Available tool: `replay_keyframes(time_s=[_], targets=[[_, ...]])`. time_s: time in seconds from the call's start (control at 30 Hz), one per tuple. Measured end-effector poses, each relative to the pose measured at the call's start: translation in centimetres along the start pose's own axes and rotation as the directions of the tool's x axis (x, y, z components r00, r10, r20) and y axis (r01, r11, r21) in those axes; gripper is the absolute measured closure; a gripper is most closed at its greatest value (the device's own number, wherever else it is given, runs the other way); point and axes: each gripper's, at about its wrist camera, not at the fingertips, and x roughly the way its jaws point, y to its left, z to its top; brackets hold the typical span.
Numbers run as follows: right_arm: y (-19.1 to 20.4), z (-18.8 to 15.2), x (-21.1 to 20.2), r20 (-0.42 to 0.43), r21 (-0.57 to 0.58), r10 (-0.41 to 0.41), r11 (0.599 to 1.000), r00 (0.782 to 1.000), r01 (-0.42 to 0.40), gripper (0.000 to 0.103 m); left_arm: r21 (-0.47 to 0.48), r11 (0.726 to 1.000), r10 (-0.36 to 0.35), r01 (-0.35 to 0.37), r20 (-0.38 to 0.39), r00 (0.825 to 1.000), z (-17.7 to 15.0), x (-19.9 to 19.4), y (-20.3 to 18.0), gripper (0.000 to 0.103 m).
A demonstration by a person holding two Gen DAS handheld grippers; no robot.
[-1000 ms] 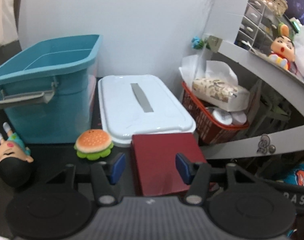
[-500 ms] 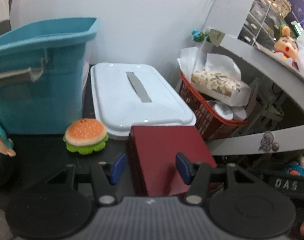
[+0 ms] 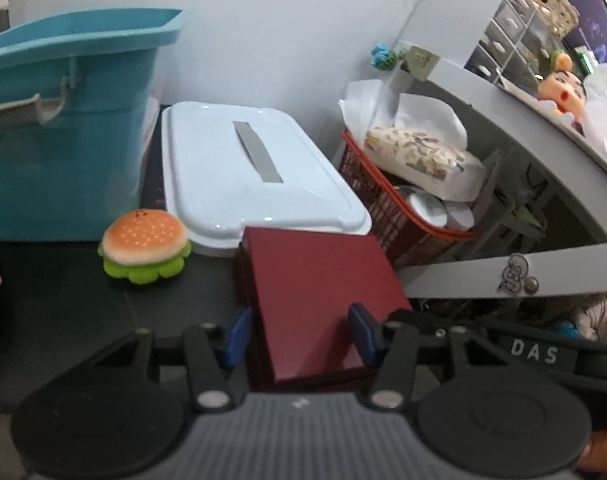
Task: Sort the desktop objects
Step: 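Lower the right tool over the dark red box and close on it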
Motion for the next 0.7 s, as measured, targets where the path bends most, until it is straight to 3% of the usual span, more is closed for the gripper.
replay_keyframes(time_s=[0.33, 0.47, 0.7], targets=[[-0.8, -1.2, -1.6, -0.029, 0.085, -0.004, 0.996, 1.000, 0.006, 0.055, 0.053, 0.998, -0.024, 0.026, -0.029, 0.999, -0.9, -1.1, -1.1, 0.049], [-1.3, -1.5, -1.4, -0.014, 0.178, 0.034, 0.984, 0.999, -0.031, 0.033, 0.032, 0.999, -0.007, 0.007, 0.003, 1.000, -0.5, -1.6, -0.4, 0.049], [-3.2, -1.8, -0.4, 0.006, 0.354, 0.080, 0.932, 0.997, -0.077, 0.027, -0.013, 1.000, 0.009, -0.009, 0.005, 1.000, -0.1, -0.9, 1.2, 0.049]])
